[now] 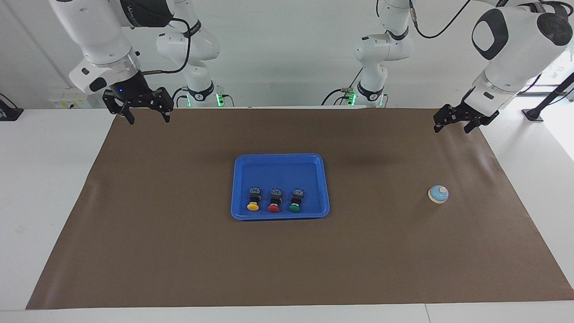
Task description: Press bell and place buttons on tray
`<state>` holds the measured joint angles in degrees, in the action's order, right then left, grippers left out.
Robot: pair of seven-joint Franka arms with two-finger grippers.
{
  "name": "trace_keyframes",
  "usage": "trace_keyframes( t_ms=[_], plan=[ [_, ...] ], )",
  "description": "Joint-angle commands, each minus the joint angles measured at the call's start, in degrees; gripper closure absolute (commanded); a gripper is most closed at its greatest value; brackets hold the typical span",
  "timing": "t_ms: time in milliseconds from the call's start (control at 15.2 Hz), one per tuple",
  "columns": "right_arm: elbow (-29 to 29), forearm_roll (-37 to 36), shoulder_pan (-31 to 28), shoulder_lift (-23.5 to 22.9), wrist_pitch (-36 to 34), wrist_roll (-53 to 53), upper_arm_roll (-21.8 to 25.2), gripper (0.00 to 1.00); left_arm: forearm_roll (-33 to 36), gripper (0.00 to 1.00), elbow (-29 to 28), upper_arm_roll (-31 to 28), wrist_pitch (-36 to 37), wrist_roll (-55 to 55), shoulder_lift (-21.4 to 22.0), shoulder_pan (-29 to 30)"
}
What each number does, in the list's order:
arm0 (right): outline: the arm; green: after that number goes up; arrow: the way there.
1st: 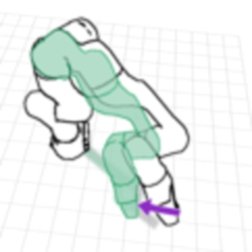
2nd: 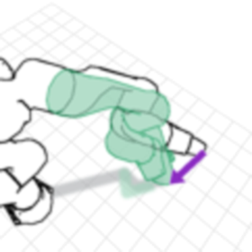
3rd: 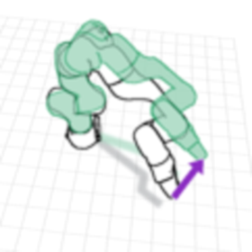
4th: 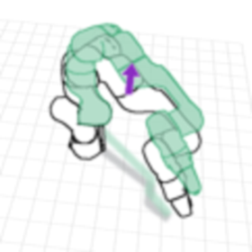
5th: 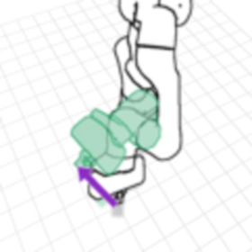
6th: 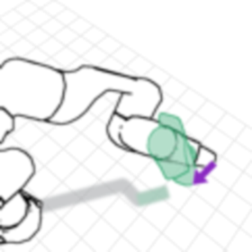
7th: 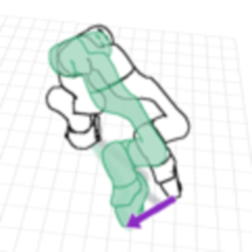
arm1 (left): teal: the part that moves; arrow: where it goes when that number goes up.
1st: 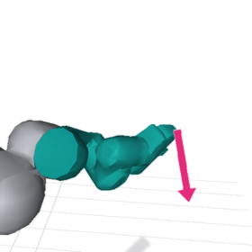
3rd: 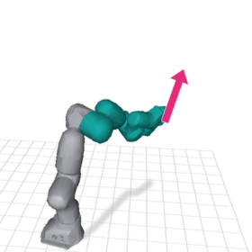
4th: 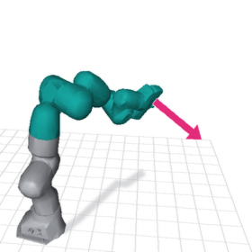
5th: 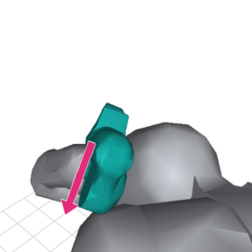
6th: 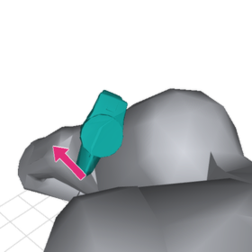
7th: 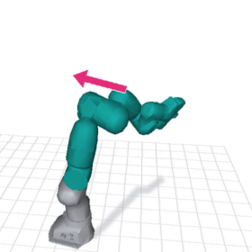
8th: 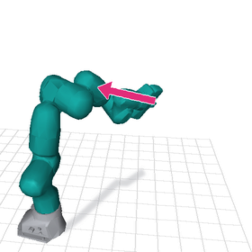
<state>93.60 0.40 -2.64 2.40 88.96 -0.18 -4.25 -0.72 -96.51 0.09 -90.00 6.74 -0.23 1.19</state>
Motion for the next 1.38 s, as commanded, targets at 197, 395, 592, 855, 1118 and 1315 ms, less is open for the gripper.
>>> trace_keyframes(
  t_ms=[197,395,592,855,1118,1315],
  plan=[
    [-0.26,0.92,-0.96,-0.11,-0.89,-0.97,-0.5,0.0,-0.16,0.0,3.17,-0.79,0.7,-0.59,-1.53,-0.75],
    [-0.26,0.92,-0.96,-0.11,-0.89,-0.97,-0.5,0.0,-0.33,0.0,3.35,-0.79,1.4,-0.68,-1.53,-0.83],
    [-0.26,0.92,-0.96,-0.11,-0.89,-0.97,-0.5,0.0,-0.25,0.0,3.26,-0.79,1.4,-0.68,-1.44,-0.83],
    [-0.26,0.92,-0.96,-0.11,-0.89,-0.97,-0.5,0.0,-0.42,0.0,3.35,-0.7,1.49,-0.68,-1.53,-0.83],
    [-0.26,0.92,-0.96,-0.11,-0.89,-0.97,-0.5,0.0,-0.51,0.0,3.35,-0.7,1.4,-0.68,-1.53,-0.83],
    [-0.26,0.92,-0.96,-0.11,-0.89,-0.97,-0.5,0.0,-0.51,0.0,3.35,-0.61,1.23,-0.68,-1.35,-0.75]
  ],
)
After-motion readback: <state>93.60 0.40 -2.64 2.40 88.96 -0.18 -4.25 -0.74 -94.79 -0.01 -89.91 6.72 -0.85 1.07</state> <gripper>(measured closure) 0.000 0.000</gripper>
